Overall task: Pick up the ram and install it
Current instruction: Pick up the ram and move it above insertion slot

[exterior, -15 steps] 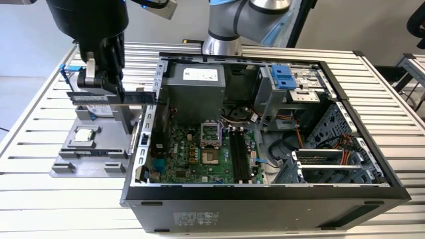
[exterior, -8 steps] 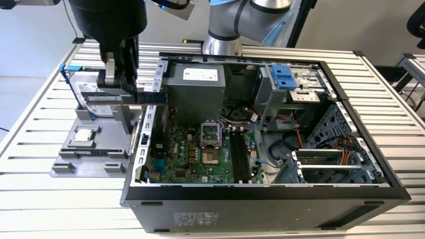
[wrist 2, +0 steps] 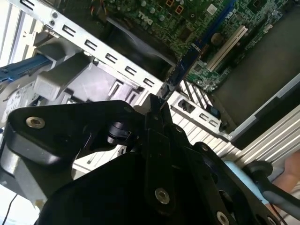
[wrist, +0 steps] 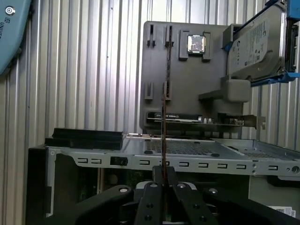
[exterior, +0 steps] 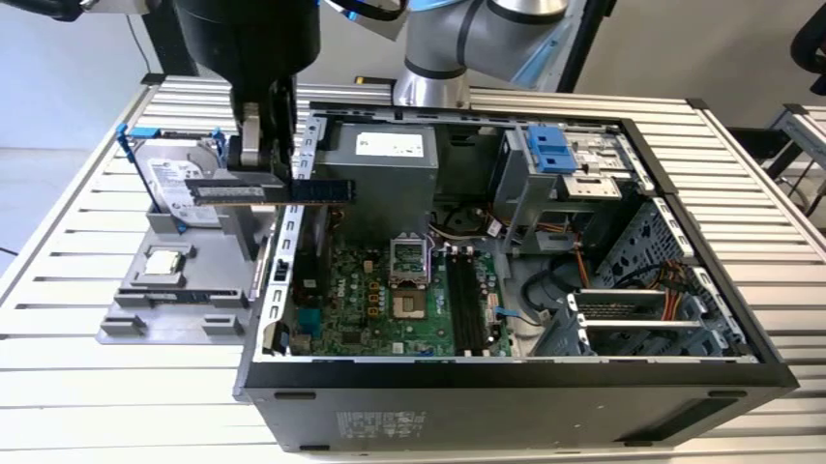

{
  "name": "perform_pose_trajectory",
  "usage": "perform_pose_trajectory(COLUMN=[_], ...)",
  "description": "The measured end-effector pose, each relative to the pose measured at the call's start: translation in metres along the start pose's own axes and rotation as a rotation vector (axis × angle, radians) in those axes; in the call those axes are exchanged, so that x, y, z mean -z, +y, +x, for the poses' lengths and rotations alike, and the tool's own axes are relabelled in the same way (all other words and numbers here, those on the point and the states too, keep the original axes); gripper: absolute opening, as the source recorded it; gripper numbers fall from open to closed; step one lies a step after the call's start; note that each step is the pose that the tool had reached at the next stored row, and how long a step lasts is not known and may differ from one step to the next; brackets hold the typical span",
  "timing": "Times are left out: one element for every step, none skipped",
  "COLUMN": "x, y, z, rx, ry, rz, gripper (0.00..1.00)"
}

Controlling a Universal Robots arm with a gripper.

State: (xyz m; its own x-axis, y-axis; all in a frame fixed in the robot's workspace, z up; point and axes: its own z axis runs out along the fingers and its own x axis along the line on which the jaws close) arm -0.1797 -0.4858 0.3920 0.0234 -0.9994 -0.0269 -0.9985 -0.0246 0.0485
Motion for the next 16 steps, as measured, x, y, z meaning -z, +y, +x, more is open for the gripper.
perform_pose_trajectory(x=[0.0001,0.0001,0.0002,0.0002,0.0003,0.0003,0.0004,0.0004,0.0003,0.0003,0.0004,0.0003,0.0004,0.0003,0.0004,0.0003], y=[-0.0012,-0.0023,-0.0034,-0.0045,-0.0055,-0.0064,-0.0067,-0.0067,-0.0067,-0.0068,-0.0068,-0.0068,-0.0068,-0.0069,-0.0069,-0.0069], z=[0.0000,0.0001,0.0001,0.0001,0.0001,0.0002,0.0002,0.0002,0.0002,0.0001,0.0002,0.0002,0.0002,0.0002,0.0002,0.0002], rx=[0.000,0.000,0.000,0.000,0.000,0.000,0.000,0.000,0.000,0.000,0.000,0.000,0.000,0.000,0.000,0.000], ry=[0.0000,0.0001,0.0000,0.0000,0.0000,0.0000,0.0000,0.0000,0.0000,-0.0001,0.0000,0.0000,0.0000,0.0000,0.0000,0.0000], rz=[0.0000,-0.0001,-0.0001,0.0000,0.0000,0.0000,0.0000,0.0000,0.0000,0.0000,0.0000,-0.0001,0.0000,0.0000,-0.0001,0.0000], gripper=[0.00,0.00,0.00,0.00,0.00,0.00,0.00,0.00,0.00,0.00,0.00,0.00,0.00,0.00,0.00,0.00])
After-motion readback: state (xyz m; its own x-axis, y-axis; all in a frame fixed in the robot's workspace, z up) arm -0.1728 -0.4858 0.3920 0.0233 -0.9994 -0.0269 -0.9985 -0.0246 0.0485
